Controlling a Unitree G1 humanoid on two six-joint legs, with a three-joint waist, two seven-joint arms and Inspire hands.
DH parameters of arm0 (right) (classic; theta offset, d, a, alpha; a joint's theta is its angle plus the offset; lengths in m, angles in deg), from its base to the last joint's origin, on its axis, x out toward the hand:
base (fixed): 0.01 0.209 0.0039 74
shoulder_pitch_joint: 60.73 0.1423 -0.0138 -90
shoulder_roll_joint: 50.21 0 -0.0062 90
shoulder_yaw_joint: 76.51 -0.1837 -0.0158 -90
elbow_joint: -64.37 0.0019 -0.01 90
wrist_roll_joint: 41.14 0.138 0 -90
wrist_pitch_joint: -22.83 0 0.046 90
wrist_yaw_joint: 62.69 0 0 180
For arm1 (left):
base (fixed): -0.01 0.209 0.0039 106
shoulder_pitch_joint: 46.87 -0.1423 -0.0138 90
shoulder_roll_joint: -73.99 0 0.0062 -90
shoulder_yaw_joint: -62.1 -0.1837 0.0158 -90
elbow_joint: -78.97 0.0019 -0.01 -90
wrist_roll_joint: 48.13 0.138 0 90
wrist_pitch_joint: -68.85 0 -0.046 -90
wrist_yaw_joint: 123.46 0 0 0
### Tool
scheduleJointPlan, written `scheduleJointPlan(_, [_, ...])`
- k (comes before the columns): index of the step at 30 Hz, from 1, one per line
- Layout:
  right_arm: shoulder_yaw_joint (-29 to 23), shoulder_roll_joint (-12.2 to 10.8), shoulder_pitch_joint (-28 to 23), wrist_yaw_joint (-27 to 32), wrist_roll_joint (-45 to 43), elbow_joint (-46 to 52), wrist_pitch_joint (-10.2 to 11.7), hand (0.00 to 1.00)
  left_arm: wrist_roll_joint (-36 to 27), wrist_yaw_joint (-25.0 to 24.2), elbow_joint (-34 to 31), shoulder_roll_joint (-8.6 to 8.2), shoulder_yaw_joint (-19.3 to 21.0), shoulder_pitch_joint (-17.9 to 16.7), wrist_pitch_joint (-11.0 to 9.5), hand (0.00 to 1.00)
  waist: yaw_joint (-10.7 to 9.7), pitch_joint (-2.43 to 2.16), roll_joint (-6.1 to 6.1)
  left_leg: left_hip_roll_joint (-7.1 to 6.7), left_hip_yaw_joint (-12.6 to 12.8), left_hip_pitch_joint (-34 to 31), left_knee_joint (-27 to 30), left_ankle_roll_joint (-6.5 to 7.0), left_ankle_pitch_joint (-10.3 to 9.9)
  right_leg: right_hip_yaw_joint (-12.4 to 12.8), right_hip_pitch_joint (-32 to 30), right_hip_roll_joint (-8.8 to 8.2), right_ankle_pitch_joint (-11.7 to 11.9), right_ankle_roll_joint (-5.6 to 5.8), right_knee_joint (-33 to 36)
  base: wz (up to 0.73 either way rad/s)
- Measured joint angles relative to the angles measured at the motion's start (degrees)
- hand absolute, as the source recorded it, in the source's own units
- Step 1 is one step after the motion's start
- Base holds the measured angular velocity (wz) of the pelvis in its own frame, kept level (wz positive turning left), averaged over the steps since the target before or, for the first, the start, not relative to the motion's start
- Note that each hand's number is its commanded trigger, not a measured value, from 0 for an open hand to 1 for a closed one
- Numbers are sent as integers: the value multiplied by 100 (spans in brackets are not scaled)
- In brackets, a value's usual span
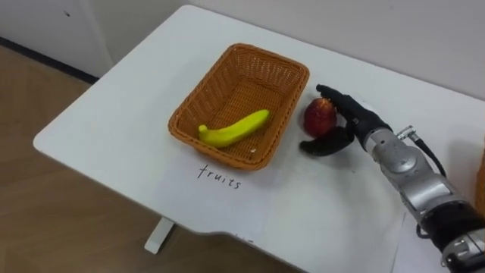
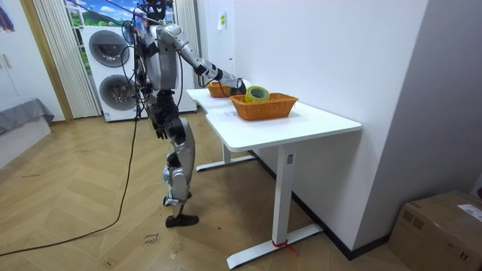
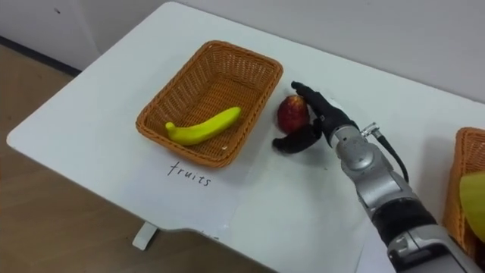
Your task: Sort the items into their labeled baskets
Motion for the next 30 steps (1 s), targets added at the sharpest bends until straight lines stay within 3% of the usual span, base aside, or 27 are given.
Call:
scheduleJointPlan(4, [-7, 95, 22, 176, -115, -1, 0, 100, -1, 7, 0, 55, -82, 0, 8, 0, 5, -2, -1, -8, 3, 4, 1, 2, 1, 12, -8, -1, -7, 8, -12, 0])
scheduleJointPlan(9, [1, 154, 35, 227, -125, -8, -8, 100, 0, 32, -1, 91, -97, 69, 5, 0, 17, -37, -53, -17, 17, 21, 3, 9, 5, 21, -21, -10, -8, 15, -4, 0])
scheduleJointPlan(22, [3, 154, 36, 138, -125, -76, -41, 100, -7, 57, -1, 95, -97, 154, -3, 0, 7, -22, -27, -15, 26, 55, -35, 10, 4, 23, 3, -16, -8, 15, 12, 0])
scheduleJointPlan(30, [2, 154, 36, 72, -117, -65, -52, 100, -6, 61, 8, 100, -51, 137, -5, 0, 4, -41, -55, -12, 44, 106, -36, 12, 7, 55, 24, -10, -9, 15, 5, -1])
